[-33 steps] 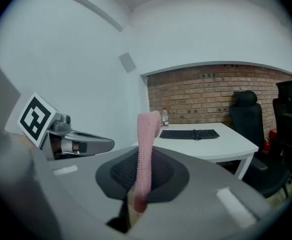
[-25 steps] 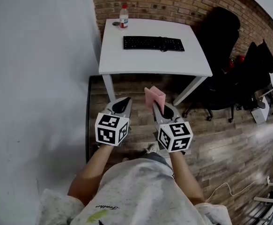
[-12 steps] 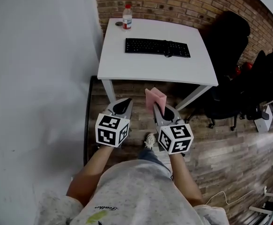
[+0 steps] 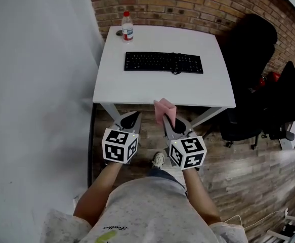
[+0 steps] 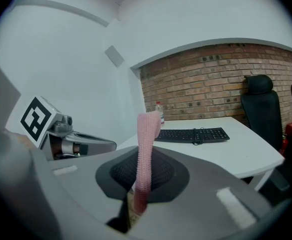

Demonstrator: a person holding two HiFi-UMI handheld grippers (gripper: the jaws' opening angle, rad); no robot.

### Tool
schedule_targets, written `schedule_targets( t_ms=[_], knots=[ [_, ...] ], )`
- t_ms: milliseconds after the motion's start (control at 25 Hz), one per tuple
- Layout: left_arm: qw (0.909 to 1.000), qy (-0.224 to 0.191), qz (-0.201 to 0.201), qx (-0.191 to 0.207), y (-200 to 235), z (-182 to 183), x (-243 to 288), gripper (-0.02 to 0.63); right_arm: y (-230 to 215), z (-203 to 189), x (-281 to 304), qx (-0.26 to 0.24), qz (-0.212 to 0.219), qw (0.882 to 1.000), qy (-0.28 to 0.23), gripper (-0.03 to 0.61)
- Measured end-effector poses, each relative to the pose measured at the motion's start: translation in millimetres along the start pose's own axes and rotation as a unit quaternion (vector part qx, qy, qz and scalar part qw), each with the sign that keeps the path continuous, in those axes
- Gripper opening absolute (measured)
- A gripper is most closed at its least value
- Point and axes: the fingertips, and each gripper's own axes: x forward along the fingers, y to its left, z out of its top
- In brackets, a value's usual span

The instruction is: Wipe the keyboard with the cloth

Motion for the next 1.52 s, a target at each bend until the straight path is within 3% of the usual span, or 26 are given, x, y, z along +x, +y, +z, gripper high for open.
schedule_targets(
  t_ms=[600,1080,1520],
  knots=[
    [0.9976,0.010,0.064,-0.022,0,30,86,-0.005,-77,21,52,-0.007,0.085,0.996,0.022,0.025],
    [0.9926,0.002,0.113,-0.043,41,36,99,-0.005,-65,27,104,-0.047,0.148,0.987,0.041,0.025],
    [0.9886,-0.001,0.137,-0.063,120,37,111,-0.005,-34,25,188,-0.076,0.182,0.978,0.067,0.025]
  ],
)
